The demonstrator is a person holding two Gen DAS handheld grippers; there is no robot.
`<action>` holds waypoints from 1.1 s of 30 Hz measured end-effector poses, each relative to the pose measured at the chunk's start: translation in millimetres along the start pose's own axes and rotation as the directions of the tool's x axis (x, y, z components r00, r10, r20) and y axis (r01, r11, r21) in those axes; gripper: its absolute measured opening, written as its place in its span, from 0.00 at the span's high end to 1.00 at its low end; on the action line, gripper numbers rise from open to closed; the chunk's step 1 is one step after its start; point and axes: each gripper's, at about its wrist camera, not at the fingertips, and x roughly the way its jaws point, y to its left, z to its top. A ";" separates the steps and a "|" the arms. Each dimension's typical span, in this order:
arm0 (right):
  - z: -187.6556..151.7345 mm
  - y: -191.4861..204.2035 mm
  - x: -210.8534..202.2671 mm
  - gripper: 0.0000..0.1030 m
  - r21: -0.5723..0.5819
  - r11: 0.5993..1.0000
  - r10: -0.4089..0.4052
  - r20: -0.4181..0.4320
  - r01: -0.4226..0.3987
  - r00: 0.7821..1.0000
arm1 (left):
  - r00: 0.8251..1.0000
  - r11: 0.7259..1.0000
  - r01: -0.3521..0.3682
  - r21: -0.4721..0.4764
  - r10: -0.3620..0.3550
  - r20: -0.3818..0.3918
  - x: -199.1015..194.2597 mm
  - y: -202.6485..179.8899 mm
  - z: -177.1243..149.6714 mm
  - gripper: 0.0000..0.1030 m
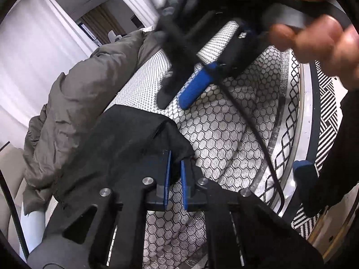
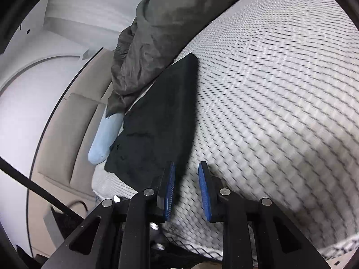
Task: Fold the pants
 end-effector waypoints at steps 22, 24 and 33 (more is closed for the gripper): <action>24.7 47.9 10.4 0.55 -0.261 0.939 -0.193 0.139 0.224 0.971 | 0.953 0.888 0.303 -0.346 -0.288 0.095 -22.0 90.6 -19.9 0.94; 17.4 58.8 4.6 0.47 -0.308 0.920 -0.195 0.178 0.243 0.964 | 0.955 0.830 0.295 -0.474 -0.267 0.128 -28.6 130.6 -32.6 0.67; 5.0 85.5 45.2 0.28 -0.405 0.868 -0.252 0.138 0.287 0.958 | 0.996 0.624 -0.001 -0.781 -0.068 -0.056 -4.8 222.6 -96.6 0.14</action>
